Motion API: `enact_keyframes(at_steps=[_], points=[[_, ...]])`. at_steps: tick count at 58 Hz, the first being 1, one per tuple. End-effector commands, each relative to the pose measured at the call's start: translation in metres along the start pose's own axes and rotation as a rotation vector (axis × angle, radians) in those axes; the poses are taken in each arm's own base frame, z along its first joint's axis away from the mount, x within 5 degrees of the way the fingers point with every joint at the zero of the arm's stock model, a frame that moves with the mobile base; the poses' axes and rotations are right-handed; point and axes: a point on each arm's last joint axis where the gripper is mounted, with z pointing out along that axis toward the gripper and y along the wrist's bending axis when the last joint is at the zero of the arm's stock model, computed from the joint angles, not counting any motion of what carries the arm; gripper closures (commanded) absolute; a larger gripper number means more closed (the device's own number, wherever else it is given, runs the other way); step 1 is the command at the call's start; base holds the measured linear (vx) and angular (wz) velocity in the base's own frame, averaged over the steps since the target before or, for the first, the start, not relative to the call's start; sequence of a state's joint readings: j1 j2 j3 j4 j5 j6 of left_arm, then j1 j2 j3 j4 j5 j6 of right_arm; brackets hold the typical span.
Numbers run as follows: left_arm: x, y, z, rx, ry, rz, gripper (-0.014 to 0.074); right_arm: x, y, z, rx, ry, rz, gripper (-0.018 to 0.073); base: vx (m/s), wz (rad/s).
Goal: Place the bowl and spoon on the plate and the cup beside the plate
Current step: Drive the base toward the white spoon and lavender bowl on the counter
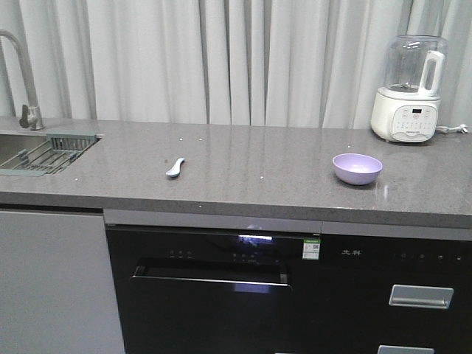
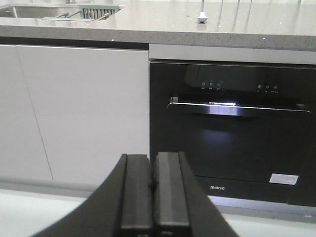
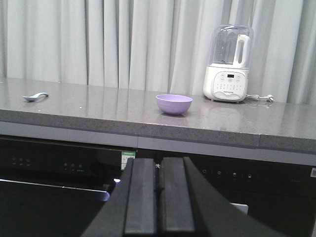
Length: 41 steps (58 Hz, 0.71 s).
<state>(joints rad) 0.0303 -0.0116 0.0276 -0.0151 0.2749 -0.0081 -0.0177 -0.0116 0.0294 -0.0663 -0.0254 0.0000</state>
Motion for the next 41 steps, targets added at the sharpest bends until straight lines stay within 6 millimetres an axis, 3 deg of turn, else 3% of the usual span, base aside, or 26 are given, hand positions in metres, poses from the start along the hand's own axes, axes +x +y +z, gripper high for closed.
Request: enact_keyframes(at_steps=[1,41], points=[[-0.0018,0.0001,0.0005,-0.001,-0.077,-0.015,0.0602,-0.0033,0.0001,-0.0015,0.004,-0.090,-0.010,0.0568,0.25,-0.09],[-0.0018,0.0001,0.0005,-0.001,-0.077,-0.015,0.0602,-0.0033,0.0001,-0.0015,0.004,-0.090,-0.010,0.0568,0.34,-0.14]])
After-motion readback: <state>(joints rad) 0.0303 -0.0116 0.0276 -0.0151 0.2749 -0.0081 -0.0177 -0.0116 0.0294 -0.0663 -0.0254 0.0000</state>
